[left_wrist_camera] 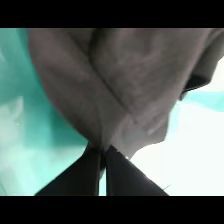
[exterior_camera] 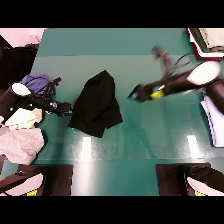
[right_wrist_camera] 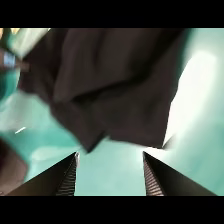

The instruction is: Fold the shirts.

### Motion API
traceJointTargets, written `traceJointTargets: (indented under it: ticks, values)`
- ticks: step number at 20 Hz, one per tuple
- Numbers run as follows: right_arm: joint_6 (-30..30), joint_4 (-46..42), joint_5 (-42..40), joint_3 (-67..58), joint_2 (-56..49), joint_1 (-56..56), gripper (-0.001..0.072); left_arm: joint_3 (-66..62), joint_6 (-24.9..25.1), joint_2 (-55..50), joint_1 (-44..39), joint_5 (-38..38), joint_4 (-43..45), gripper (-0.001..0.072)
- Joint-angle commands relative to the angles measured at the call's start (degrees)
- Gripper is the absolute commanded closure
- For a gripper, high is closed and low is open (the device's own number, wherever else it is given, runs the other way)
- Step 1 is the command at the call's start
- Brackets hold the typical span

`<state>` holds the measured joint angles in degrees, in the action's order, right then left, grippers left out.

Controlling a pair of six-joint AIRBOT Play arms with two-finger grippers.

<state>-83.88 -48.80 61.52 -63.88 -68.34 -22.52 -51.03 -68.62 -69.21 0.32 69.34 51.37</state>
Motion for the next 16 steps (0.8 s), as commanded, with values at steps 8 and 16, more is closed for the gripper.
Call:
traceJointTargets:
  ticks: [8, 16]
  values:
    - [2.0, 16.3, -17.4, -4.6, -22.4, -19.4, 0.0256, -1.5, 0.1, 0.5, 0.0, 1.8, 0.5, 0.068]
    - [-2.3, 16.3, -17.5, -13.6, -31.4, -20.5, 0.0267, -1.5, 0.1, 0.5, 0.0, 1.6, 0.5, 0.068]
